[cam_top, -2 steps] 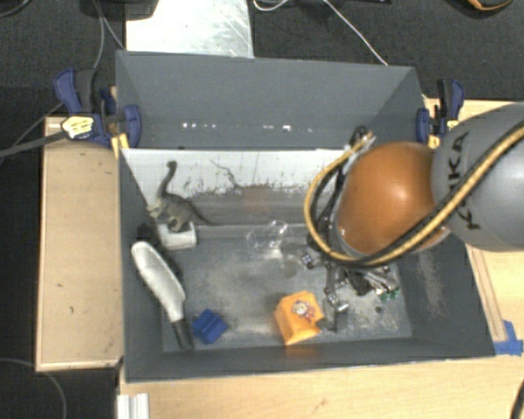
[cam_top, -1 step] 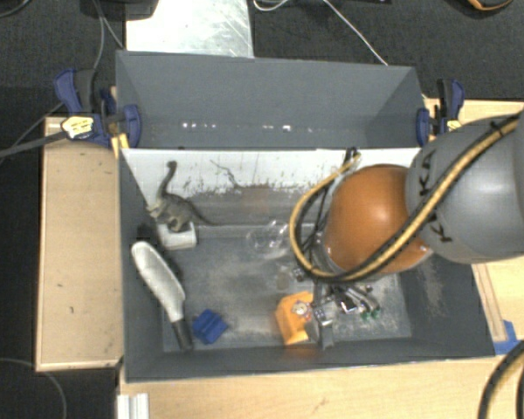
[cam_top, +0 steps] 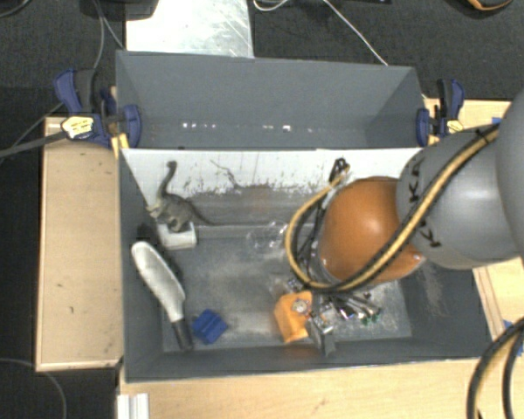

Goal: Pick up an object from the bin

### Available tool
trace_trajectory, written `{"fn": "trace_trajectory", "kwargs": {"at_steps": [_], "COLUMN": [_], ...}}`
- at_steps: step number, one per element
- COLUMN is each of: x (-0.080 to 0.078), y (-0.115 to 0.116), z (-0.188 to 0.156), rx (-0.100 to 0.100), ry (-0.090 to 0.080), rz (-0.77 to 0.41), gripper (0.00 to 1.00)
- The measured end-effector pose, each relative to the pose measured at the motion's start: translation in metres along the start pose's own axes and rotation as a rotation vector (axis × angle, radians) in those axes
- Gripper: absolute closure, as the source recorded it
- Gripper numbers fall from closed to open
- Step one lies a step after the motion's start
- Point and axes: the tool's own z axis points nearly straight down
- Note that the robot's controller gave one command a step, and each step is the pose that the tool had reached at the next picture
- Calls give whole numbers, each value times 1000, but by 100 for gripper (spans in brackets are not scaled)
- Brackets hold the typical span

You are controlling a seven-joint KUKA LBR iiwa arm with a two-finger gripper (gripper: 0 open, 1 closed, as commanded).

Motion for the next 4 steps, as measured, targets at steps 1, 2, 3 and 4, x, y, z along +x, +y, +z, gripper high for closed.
{"fn": "trace_trajectory", "kwargs": {"at_steps": [1, 2, 3, 4], "x": [3, 4, 5, 4], "y": [-2, -3, -2, -2], "z": [0, 0, -8, -27], "rx": [-2, -2, -3, -1], "ry": [6, 6, 5, -5], "rz": [39, 44, 47, 50], "gripper": [100, 100, 100, 100]}}
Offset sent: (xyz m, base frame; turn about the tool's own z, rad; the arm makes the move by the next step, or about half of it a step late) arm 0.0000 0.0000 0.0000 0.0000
